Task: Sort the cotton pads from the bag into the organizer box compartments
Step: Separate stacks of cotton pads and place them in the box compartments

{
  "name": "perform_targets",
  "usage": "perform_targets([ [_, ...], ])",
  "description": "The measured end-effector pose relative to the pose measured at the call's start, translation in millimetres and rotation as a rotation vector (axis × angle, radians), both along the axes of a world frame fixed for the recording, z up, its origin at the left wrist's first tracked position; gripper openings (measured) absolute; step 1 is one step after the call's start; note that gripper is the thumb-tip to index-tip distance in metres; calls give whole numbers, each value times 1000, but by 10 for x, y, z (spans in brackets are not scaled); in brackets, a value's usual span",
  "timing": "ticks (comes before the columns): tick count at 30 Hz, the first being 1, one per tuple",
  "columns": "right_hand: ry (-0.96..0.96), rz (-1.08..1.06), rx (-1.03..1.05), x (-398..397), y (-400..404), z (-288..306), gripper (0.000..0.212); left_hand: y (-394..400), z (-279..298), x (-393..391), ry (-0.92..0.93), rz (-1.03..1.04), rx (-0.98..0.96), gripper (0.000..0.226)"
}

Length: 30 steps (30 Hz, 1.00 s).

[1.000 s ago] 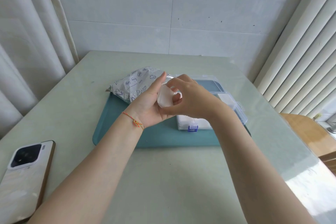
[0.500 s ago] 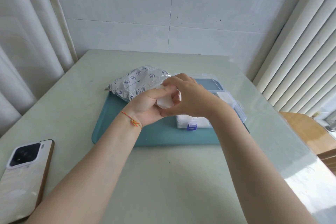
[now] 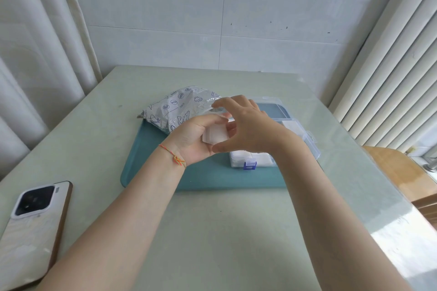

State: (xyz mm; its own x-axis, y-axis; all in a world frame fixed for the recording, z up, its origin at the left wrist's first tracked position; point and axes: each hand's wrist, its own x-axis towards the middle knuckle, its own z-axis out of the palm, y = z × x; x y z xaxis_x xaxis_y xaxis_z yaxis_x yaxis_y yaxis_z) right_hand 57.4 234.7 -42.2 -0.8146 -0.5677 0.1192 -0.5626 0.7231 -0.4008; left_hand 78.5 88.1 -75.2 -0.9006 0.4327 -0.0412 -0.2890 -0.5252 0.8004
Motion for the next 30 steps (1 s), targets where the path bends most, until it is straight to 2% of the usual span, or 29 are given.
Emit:
perform_targets([
  [2,1,4,22,6,-11,-14,86,0,-1,0,-6,2,-39,31],
  [6,43,-10,12,-8,-59,-31,65,3,-57,-61,-51,64,-39,37],
  [8,52,-17,3,-6,-69,-29,72,-4,-73,-83,-74,63,-7,43],
  [10,56,-11,12,-2,-64,-30,81,5,-54,-62,-45,63,-26,35],
  [13,57,5,14,-5,-60,-35,71,18,-23,-15,30,61,-87,21],
  [18,35,23,-2,3,-47,-29,77,10,-30,-25,3,50,-16,26],
  [21,46,21,23,-2,-51,-41,63,17,-13,-10,-28,84,-41,18],
  [23,57,16,15,-3,-51,-38,60,3,-18,-14,-57,127,-55,16],
  [27,33,41,30,24,-50,-47,77,13,-51,-43,-94,175,-46,16],
  [30,66,33,18,36,-82,-63,66,25,-53,-51,-79,149,-50,23],
])
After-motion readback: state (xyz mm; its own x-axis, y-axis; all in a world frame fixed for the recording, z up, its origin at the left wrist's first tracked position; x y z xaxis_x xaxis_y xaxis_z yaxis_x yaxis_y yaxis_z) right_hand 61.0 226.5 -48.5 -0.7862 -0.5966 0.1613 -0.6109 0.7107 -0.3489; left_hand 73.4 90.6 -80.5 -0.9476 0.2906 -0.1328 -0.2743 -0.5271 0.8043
